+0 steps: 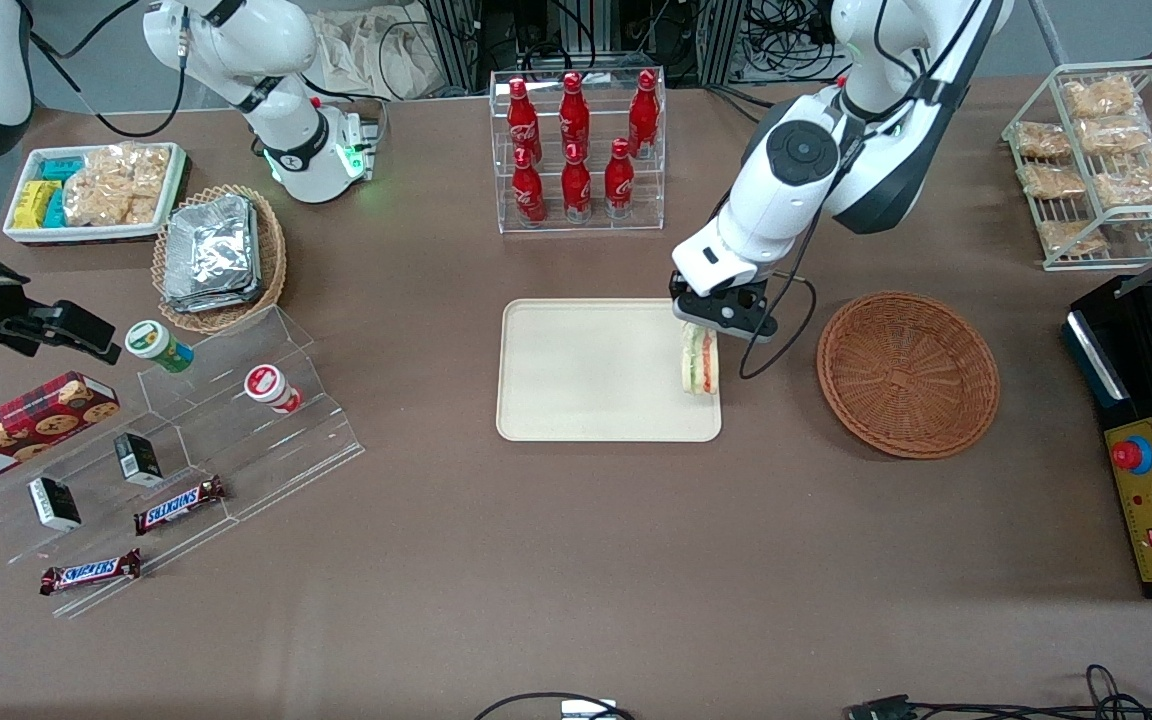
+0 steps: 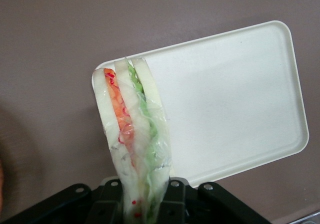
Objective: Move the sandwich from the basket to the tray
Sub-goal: 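Carry the held sandwich with the left gripper over the cream tray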
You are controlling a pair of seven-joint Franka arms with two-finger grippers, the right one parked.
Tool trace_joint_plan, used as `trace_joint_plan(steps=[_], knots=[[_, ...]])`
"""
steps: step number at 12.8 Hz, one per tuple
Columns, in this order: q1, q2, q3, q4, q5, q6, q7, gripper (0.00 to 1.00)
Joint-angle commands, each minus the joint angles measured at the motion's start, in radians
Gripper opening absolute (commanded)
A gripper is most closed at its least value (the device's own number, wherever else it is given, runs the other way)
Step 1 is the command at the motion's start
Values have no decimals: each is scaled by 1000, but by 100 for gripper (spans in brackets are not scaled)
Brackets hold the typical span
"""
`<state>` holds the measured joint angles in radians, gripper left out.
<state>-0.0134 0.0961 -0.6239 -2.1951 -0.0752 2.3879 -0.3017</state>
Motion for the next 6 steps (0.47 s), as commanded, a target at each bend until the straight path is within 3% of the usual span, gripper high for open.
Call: trace_joint_plan(steps=[1, 6], knots=[[-28, 59, 0, 5, 46, 45, -46, 21], [-53, 191, 1, 17, 263, 108, -233, 20]])
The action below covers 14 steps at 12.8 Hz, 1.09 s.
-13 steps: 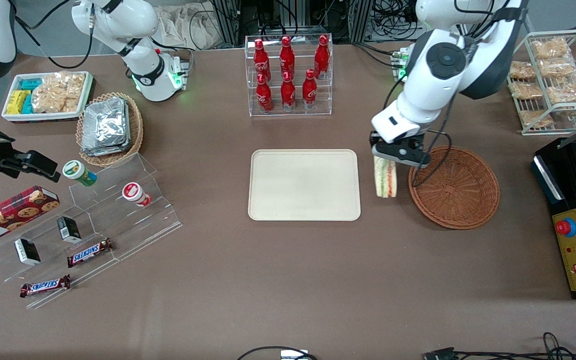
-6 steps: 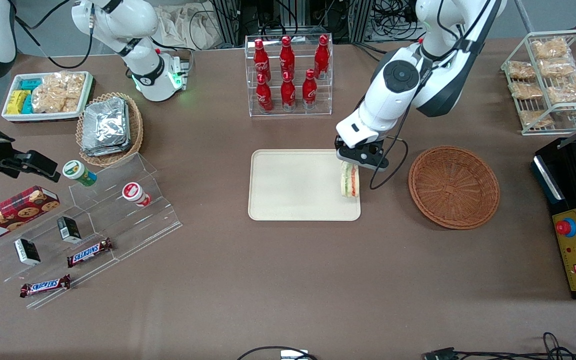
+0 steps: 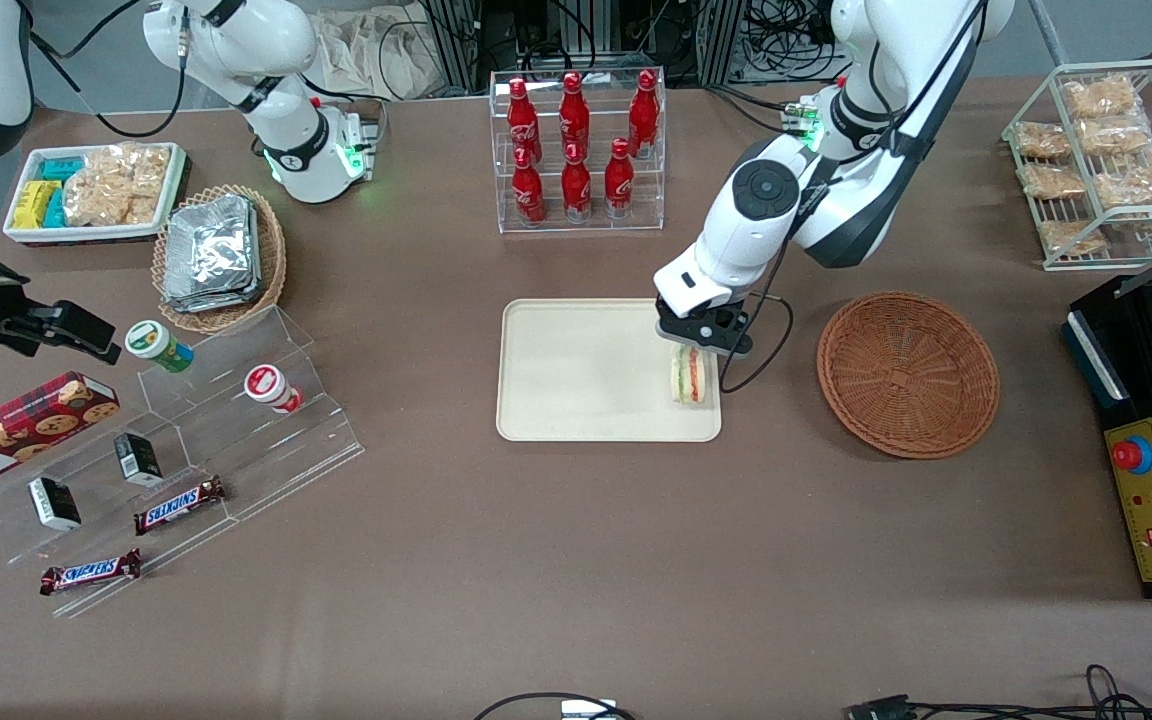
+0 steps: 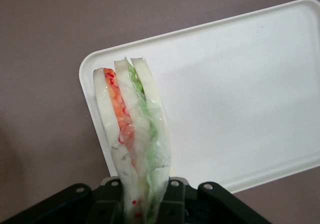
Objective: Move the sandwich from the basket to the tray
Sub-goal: 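Carry the held sandwich with the left gripper over the cream tray, then lower the sandwich onto the tray and open the left gripper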
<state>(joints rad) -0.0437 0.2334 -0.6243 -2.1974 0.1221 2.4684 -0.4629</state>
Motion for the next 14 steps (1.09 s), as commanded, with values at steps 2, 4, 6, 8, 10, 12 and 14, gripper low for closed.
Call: trace_joint_plan(steps=[2, 4, 6, 8, 10, 12, 14], knots=[[-22, 108, 3, 19, 141, 73, -129, 20], [-24, 141, 3, 19, 215, 83, -164, 20], [-25, 170, 3, 21, 263, 83, -183, 20], [-25, 187, 3, 21, 287, 83, -194, 20], [-34, 207, 3, 24, 307, 83, -197, 20], [-36, 219, 3, 27, 321, 83, -209, 22], [-36, 219, 5, 25, 332, 83, -224, 23]])
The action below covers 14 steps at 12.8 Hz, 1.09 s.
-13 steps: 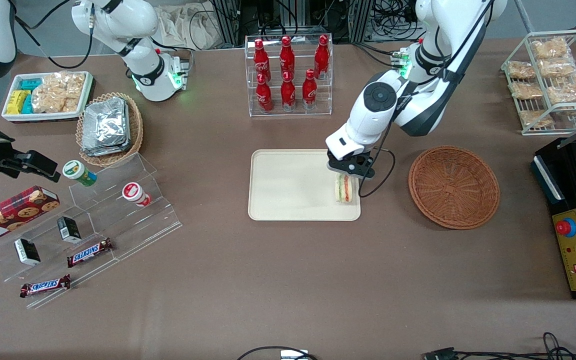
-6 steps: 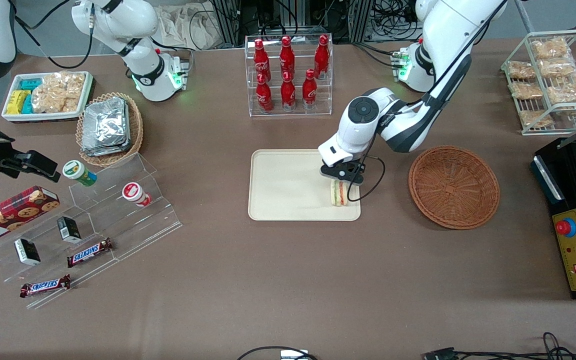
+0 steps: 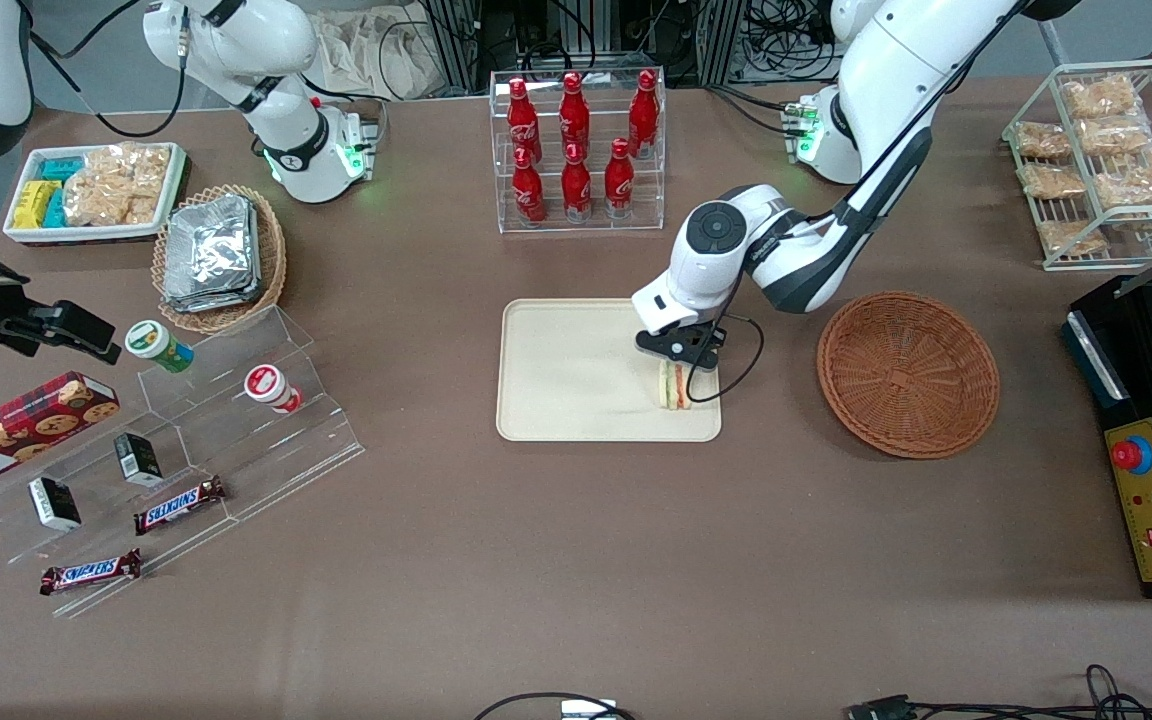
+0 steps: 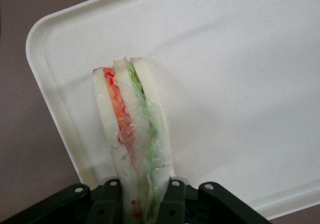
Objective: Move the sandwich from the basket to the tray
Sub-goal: 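Lower the sandwich onto the tray and open the left gripper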
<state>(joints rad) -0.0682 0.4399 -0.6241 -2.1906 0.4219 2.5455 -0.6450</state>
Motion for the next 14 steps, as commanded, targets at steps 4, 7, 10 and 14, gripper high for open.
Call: trace_joint_plan(steps=[4, 7, 10, 14], knots=[[-18, 19, 6, 22, 34, 5, -58, 100], [-5, 2, 9, 37, 32, -5, -58, 100], [34, -58, 9, 77, 29, -68, -149, 100], [88, -72, 7, 276, 17, -290, -209, 100]])
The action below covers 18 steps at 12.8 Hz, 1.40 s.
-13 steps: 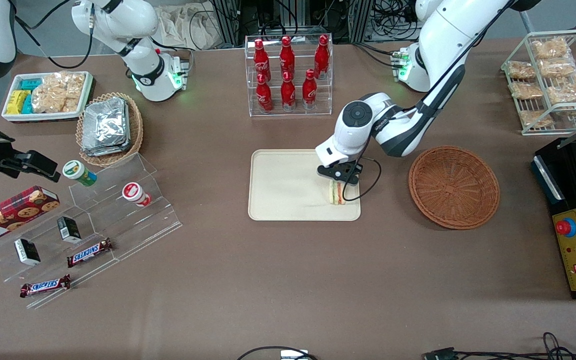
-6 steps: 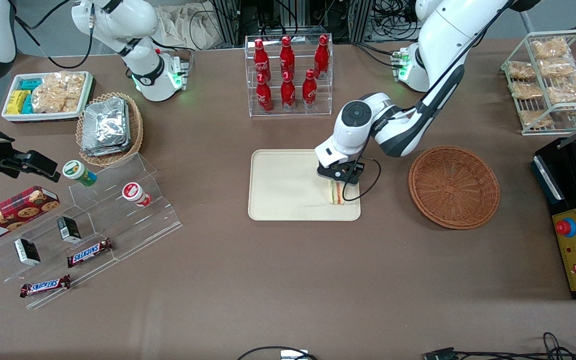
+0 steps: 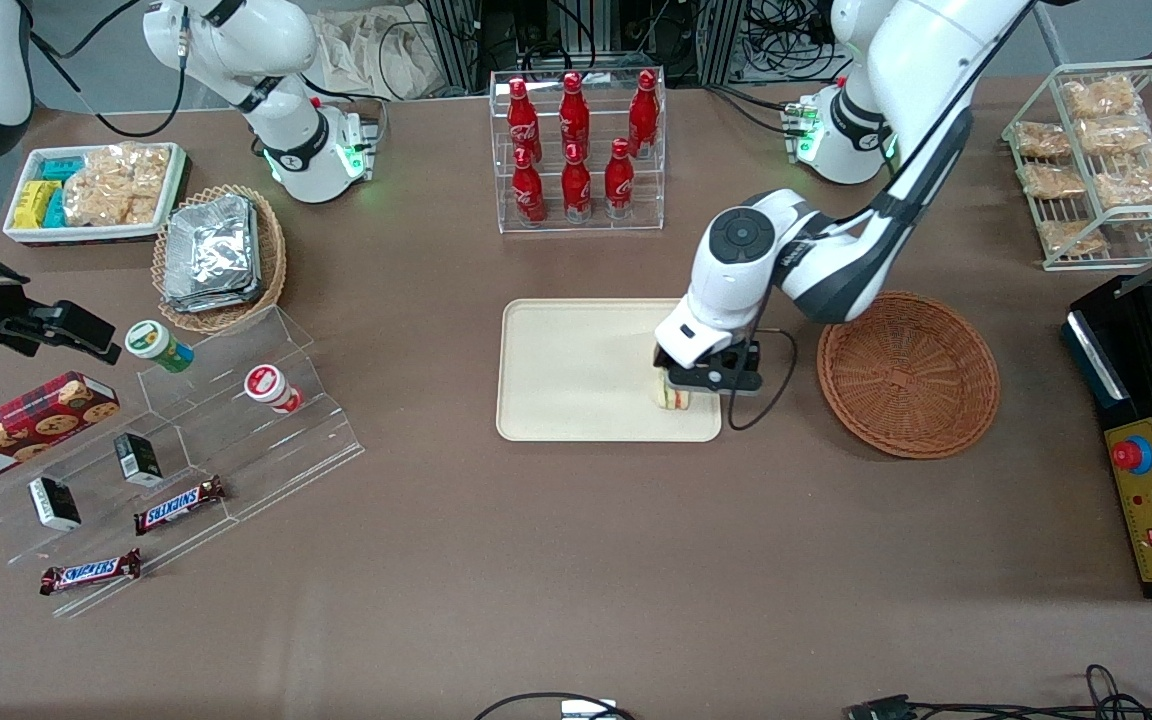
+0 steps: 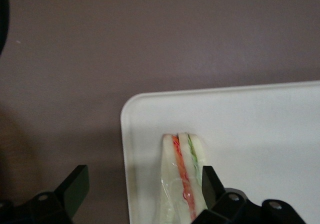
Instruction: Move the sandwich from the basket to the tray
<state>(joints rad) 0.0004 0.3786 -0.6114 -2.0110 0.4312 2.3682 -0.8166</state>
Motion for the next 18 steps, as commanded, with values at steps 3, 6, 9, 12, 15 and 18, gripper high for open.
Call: trace_joint_plan(steps=[3, 6, 9, 12, 15, 18], knots=[[59, -1, -5, 270, 0, -271, -33, 100], [113, -10, -10, 330, -34, -325, -19, 100], [139, -18, -7, 362, -77, -402, 66, 100], [194, -61, -5, 367, -150, -434, 170, 100], [198, -139, 92, 361, -256, -480, 339, 100], [136, -234, 259, 345, -367, -562, 523, 100]])
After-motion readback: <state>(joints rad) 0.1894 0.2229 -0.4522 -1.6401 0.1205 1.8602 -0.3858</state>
